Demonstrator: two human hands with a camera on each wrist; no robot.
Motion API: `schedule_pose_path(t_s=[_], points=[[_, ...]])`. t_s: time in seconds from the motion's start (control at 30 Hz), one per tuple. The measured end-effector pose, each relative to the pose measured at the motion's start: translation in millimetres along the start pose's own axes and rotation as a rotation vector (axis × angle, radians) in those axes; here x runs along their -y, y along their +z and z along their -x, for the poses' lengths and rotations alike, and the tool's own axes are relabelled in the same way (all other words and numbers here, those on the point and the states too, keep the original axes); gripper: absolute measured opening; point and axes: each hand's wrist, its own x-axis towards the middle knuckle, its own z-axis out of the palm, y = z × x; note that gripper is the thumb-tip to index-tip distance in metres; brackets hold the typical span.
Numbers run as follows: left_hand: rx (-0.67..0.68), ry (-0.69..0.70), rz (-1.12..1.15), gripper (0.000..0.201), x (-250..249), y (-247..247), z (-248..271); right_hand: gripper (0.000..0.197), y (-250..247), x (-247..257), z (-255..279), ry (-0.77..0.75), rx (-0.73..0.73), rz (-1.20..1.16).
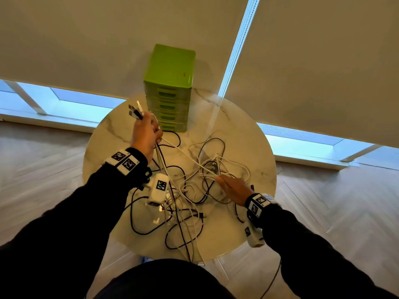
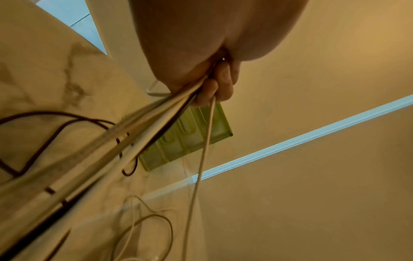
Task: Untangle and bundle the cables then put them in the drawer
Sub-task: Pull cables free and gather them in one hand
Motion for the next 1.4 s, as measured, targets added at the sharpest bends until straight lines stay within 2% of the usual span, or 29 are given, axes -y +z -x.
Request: schedule_pose_path(t_s=[0.1,0.17,0.3,0.37,0.5,0.57,0.67,0.77,0.8,0.87,0.9,1.0,1.1,1.17,1.2,1.3,1.4], points=[[0.079,0.135,-0.108,0.028,5,-1,3,0.042,-13,-2,-11,0.054,-0.13,-0.06],[0.155,0.171,-0.208,0.017,18,4,7,0.046,-29,13,-19,0.05,-0.224,-0.14],[0.305,0.075,-0.324,0.012,46,17,21,0.04,-61,62,-32,-0.044,-0.263,-0.271],[0.356,0.009,-0.339,0.018,50,24,29,0.04,-67,80,-37,-0.127,-0.262,-0.275],[0.396,-0.098,-0.303,0.036,47,32,33,0.03,-68,96,-28,-0.241,-0.177,-0.263],[0.402,-0.109,-0.301,0.031,47,35,33,0.034,-66,92,-20,-0.243,-0.137,-0.254],[0.443,-0.087,-0.304,0.026,50,52,41,0.041,-64,76,-7,-0.167,-0.111,-0.225],[0.517,-0.008,-0.371,0.01,61,75,53,0.028,-63,58,11,-0.082,-0.161,-0.276],[0.553,0.005,-0.406,0.014,67,84,57,0.026,-62,51,19,-0.068,-0.193,-0.315],[0.597,-0.016,-0.446,0.034,77,100,64,0.022,-62,37,33,-0.014,-0.231,-0.376],[0.586,-0.051,-0.443,0.036,80,106,67,0.021,-62,27,40,0.035,-0.242,-0.401],[0.62,-0.148,-0.347,0.02,84,129,77,0.02,-58,-18,68,0.24,-0.224,-0.469],[0.753,-0.212,-0.326,0.025,86,143,88,0.02,-40,-67,102,0.548,-0.09,-0.404],[0.849,-0.269,-0.326,0.026,91,149,96,0.014,-26,-82,123,0.653,-0.029,-0.462],[0.883,-0.283,-0.325,0.026,94,151,99,0.015,-19,-83,126,0.641,0.0,-0.487],[0.962,-0.281,-0.376,0.025,108,157,112,0.036,-10,-72,126,0.506,-0.025,-0.424],[1.01,-0.262,-0.444,0.025,117,161,123,0.043,-8,-46,119,0.333,-0.089,-0.58]])
